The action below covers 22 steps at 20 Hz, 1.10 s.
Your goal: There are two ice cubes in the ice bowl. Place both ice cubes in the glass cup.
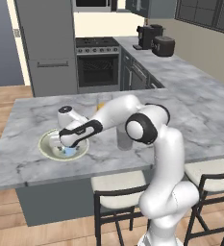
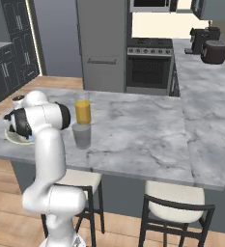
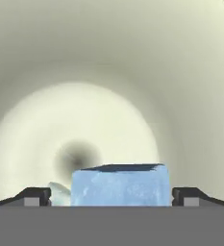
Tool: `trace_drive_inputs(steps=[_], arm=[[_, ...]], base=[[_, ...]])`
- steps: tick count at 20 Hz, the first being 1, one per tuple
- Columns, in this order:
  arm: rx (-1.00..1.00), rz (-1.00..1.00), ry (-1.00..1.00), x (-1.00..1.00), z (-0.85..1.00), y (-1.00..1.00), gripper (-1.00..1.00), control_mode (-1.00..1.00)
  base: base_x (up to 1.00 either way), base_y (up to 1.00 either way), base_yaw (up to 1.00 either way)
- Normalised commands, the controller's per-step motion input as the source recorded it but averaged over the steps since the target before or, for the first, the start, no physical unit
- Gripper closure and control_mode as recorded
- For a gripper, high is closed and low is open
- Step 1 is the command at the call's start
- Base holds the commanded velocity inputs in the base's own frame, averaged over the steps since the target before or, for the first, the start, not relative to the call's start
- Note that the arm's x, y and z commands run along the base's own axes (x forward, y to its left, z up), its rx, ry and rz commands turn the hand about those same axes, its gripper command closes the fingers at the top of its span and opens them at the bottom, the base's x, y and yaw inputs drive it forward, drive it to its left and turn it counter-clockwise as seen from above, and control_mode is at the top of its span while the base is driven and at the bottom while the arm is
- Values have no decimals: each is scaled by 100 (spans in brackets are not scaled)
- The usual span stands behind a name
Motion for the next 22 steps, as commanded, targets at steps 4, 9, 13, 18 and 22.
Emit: trace_drive_inputs(steps=[4, 9, 13, 18, 22], arm=[[-3, 0, 10, 1, -31, -3, 100, -100], [0, -3, -2, -10, 8, -7, 100, -100], [2, -16, -11, -41, 44, -47, 100, -100], [6, -21, -12, -17, 87, -72, 100, -100], [12, -22, -8, -8, 100, -80, 100, -100]], base=[[0, 0, 0], [0, 0, 0], [0, 0, 0], [0, 0, 0], [0, 0, 0]])
